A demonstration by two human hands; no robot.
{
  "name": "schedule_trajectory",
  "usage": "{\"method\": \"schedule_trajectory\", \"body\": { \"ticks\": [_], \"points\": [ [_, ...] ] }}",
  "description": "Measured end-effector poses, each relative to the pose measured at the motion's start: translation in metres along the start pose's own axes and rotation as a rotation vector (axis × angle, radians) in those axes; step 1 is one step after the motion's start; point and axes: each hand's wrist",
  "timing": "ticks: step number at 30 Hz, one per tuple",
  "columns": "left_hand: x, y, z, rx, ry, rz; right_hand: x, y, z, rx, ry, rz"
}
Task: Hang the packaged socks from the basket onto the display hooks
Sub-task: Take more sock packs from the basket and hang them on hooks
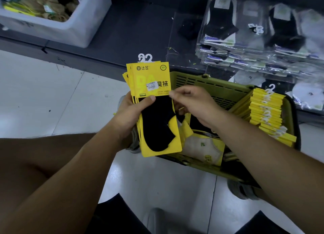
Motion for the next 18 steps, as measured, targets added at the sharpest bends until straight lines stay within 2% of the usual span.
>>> {"method": "schedule_trajectory", "body": {
  "ticks": [2,4,6,7,9,13,18],
  "points": [
    [0.000,0.000,-0.004,0.014,0.024,-0.018,0.017,-0.006,-0.013,0.044,0.047,0.039],
    [0.000,0.000,-0.009,0.044,0.063,-0.041,0.044,-0.010,-0.030,0.066,0.390,0.059],
    [0.002,0.000,-0.012,0.079,0.101,-0.058,0.074,-0.009,-0.041,-0.045,0.734,0.110],
    [0.002,-0.001,-0.014,0.087,0.112,-0.062,0.088,-0.007,-0.044,-0.111,0.828,0.137],
    [0.002,-0.001,-0.015,0.087,0.116,-0.066,0.107,-0.001,-0.044,-0.176,0.908,0.179],
    [-0.002,-0.002,-0.013,0.073,0.106,-0.077,0.119,0.001,-0.039,-0.174,0.978,0.164],
    [-0.002,-0.002,-0.012,0.086,0.108,-0.068,0.127,-0.002,-0.043,-0.160,0.905,0.182]
  ]
}}
Point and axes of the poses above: each hand's wrist, its own y-axis away from the middle knuckle, its own z-axis out of the palm, x = y × z, and after that the axes turned 3 degrees about -y, right-handed
